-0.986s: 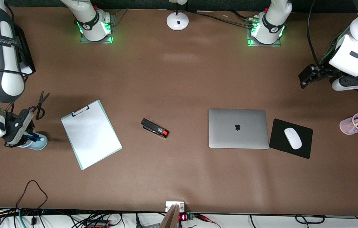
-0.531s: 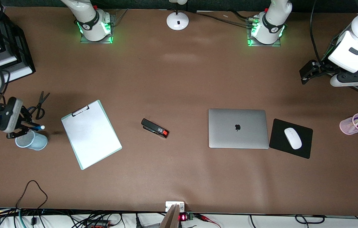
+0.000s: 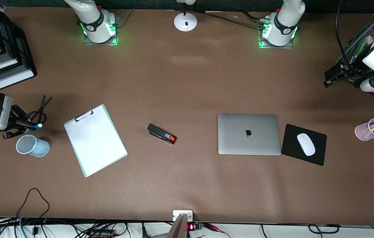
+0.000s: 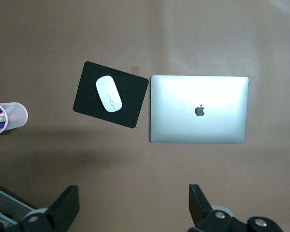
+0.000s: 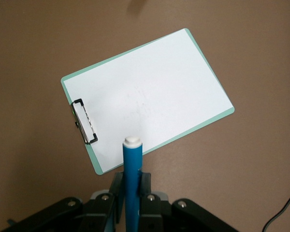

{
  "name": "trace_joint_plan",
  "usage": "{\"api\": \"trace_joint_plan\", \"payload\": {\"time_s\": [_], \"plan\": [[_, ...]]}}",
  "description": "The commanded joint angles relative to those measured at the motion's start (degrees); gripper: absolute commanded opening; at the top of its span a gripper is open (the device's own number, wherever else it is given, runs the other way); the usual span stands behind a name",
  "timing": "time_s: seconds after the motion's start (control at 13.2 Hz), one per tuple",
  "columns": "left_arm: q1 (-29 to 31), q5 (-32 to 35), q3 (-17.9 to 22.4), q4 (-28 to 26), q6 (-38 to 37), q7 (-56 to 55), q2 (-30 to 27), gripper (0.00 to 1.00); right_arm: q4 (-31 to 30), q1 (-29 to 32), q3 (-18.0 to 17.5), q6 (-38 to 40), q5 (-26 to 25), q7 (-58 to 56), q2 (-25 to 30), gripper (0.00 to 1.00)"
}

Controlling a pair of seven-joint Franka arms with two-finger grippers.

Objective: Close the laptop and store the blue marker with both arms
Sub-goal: 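Carry the blue marker with the right gripper over the light-blue pen cup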

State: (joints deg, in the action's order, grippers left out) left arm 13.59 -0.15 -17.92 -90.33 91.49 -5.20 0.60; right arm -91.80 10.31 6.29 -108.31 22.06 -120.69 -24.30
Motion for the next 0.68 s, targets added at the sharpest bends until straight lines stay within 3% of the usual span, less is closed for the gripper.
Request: {"api": "trace_joint_plan", "payload": {"time_s": [0.0, 0.61], "plan": [[0.6, -0.3, -0.2, 0.1, -0.7, 1.2, -0.4, 1.00, -0.9, 1.2, -0.6, 0.7, 1.2, -2.8, 0.7, 0.06], [-0.1, 2.5, -1.2, 0.1, -0.4, 0.7, -0.4, 1.00, 4.3, 3.2, -0.7, 5.3, 1.5, -8.0, -3.8, 0.06]]}}
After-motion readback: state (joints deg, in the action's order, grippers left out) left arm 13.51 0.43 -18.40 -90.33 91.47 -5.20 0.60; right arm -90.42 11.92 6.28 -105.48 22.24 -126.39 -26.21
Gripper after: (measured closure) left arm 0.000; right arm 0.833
